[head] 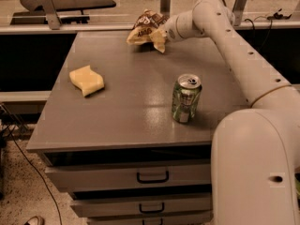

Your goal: Move brown chip bag near sponge

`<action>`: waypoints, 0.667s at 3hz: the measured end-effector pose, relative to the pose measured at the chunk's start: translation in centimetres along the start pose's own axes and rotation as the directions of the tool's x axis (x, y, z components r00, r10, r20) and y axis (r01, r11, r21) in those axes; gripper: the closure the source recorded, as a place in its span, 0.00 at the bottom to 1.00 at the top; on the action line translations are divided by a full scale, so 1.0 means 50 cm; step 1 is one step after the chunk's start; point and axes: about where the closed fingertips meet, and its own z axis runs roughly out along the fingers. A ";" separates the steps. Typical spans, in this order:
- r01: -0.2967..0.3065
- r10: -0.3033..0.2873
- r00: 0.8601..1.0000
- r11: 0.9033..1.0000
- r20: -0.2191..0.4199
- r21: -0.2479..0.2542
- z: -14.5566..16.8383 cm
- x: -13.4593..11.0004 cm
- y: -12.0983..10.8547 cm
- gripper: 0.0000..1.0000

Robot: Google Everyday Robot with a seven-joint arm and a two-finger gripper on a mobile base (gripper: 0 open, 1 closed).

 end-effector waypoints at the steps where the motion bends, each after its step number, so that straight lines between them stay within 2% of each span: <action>1: 0.036 -0.036 0.999 0.999 0.016 0.015 -0.017 -0.018 0.002 1.00; 2: 0.072 -0.073 0.996 0.997 0.051 0.022 -0.042 -0.048 0.010 1.00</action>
Offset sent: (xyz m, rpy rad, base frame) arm -0.0291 -0.0002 0.0582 -0.0153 -0.1598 0.0471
